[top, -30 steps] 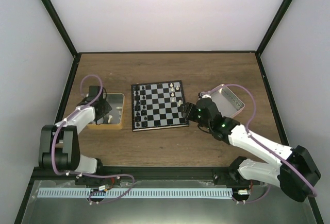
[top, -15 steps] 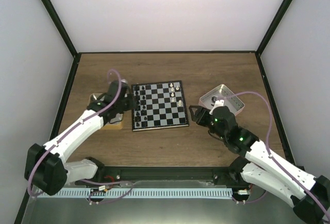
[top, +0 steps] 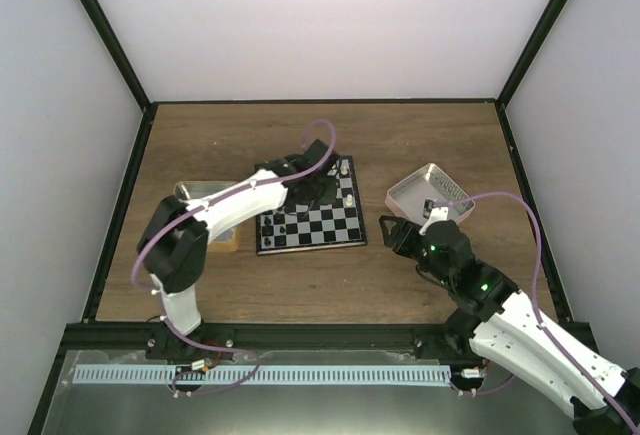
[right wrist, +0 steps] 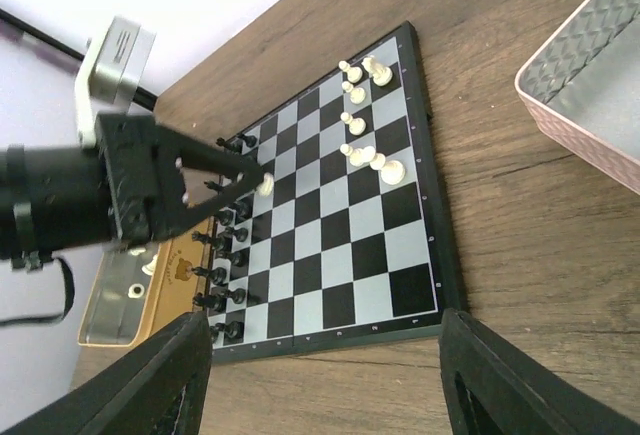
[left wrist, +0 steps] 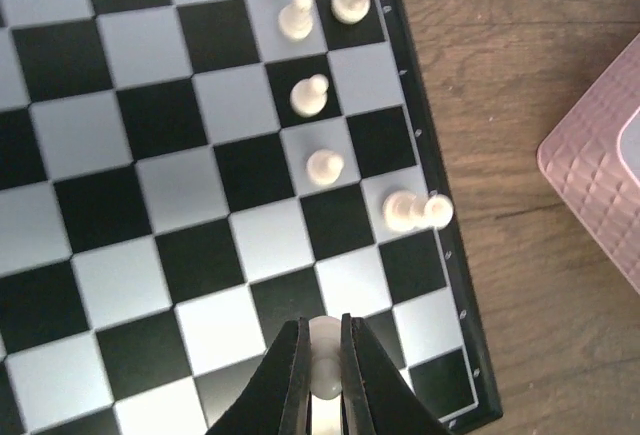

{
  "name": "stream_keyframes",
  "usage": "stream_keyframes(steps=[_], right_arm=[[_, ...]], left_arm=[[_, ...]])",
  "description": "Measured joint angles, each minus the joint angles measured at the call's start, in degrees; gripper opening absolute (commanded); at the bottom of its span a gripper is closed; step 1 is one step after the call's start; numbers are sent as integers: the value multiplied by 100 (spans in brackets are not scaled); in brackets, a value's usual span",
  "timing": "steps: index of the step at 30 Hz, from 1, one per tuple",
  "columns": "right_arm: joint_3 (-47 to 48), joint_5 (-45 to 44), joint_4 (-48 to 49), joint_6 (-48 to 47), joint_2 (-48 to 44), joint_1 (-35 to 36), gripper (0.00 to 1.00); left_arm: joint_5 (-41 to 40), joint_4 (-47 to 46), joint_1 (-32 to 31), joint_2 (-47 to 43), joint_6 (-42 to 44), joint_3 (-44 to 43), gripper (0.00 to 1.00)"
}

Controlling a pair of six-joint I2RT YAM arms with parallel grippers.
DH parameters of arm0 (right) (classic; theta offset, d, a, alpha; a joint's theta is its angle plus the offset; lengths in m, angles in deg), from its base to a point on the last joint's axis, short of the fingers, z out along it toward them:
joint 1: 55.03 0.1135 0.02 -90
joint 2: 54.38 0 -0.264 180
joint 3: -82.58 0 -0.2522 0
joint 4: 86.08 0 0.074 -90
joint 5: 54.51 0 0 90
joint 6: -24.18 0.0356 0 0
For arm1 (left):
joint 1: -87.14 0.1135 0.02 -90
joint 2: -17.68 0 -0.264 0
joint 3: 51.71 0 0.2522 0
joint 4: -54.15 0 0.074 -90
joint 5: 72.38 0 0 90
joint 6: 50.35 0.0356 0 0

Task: Set up the chess pieces on the board
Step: Place the chess piece on the chessboard.

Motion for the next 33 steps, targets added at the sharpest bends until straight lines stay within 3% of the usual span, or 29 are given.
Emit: stream_keyframes(steps=[8, 18, 33], right_arm=[[0, -50, -345, -94, -13, 0, 64], [0, -293, -695, -105, -125, 0, 64], [160, -426, -800, -105, 286, 0, 64]], left_arm=[[46, 520, -9, 1279, 481, -1368, 4], [291, 763, -9, 1878, 776, -1580, 4], [404, 756, -7, 2033, 839, -1668, 6]])
